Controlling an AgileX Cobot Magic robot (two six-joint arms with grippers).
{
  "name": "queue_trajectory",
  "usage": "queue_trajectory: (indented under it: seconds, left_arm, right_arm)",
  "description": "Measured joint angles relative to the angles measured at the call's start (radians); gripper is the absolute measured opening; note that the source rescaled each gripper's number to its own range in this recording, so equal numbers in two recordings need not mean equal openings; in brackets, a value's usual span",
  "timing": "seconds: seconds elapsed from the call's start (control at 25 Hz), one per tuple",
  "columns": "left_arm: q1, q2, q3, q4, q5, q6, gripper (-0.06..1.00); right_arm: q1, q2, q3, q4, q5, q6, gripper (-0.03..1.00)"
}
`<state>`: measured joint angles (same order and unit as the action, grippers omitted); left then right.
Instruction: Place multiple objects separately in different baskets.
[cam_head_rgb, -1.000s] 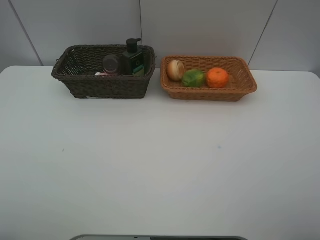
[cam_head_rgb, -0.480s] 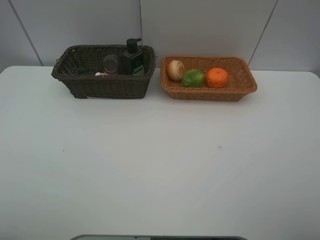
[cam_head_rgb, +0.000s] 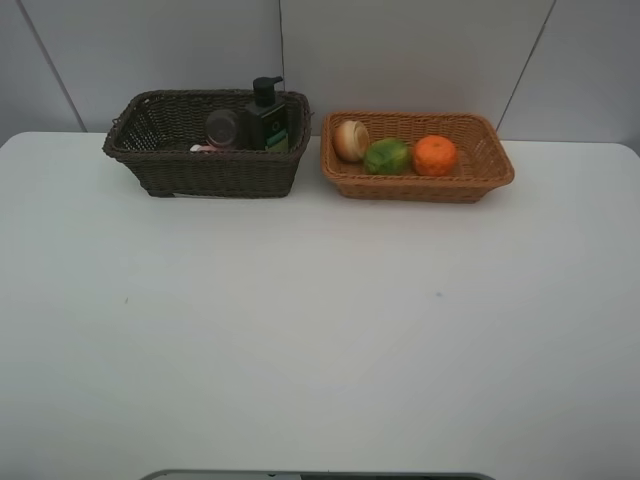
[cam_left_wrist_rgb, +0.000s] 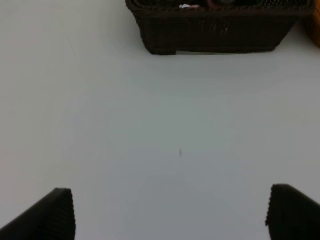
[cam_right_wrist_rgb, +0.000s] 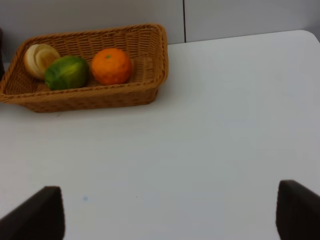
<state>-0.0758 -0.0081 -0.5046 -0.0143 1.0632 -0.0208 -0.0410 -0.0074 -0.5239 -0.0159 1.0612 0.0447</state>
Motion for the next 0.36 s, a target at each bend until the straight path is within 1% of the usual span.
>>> queue_trajectory:
  seconds: [0.36]
  left_arm:
    - [0.000, 0.000, 0.000, 0.000, -0.001, 0.000, 0.97]
  right_arm:
    - [0.000, 0.000, 0.000, 0.000, 0.000, 0.000, 0.90]
